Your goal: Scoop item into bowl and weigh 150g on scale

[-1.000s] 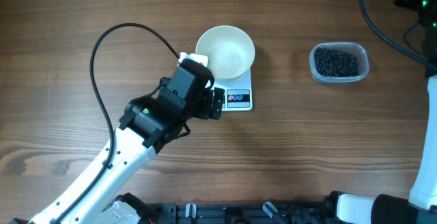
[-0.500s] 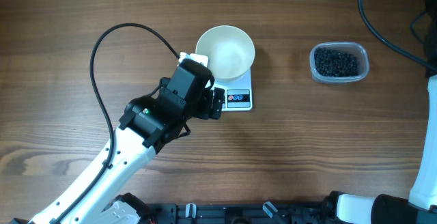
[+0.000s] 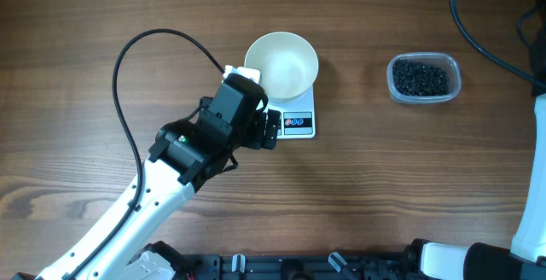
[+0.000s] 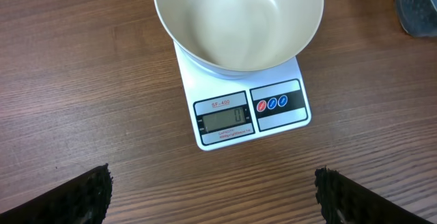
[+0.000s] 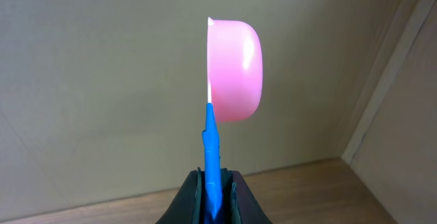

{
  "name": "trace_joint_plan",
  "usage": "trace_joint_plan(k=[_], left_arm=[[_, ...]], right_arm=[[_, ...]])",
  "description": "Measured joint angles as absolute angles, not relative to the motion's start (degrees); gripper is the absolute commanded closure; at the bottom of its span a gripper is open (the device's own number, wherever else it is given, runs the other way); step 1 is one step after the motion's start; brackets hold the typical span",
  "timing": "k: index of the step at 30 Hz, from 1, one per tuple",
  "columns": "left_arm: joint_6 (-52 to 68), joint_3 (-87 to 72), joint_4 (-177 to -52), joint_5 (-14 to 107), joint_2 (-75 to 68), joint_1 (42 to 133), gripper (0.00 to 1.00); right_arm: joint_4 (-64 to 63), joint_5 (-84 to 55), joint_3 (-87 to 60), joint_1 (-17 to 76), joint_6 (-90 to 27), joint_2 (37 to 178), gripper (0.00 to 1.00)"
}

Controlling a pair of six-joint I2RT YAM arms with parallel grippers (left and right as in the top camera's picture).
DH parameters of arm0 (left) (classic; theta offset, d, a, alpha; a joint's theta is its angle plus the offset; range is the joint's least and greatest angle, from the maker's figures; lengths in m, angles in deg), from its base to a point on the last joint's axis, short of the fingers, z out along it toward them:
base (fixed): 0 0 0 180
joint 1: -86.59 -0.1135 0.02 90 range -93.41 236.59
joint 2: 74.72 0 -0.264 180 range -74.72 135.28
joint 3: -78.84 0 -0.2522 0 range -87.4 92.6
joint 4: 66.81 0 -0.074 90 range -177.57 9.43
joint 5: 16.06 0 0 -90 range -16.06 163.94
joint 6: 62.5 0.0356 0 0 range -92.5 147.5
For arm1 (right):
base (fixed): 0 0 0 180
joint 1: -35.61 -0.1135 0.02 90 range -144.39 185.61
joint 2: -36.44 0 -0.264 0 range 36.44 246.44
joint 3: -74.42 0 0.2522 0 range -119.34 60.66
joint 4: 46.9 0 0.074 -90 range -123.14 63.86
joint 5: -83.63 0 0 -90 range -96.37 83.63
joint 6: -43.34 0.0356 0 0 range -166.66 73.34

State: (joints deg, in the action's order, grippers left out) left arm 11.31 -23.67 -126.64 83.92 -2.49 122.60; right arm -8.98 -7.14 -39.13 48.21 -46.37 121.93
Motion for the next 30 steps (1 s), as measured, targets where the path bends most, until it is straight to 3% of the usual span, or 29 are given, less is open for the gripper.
trace_joint_plan(k=[30], left_arm=[[11.3, -23.7, -126.7, 83.9, -2.5, 122.6, 0.00]], right_arm=[[-20.0, -2.2, -39.1, 48.2, -40.3, 121.9, 0.96]])
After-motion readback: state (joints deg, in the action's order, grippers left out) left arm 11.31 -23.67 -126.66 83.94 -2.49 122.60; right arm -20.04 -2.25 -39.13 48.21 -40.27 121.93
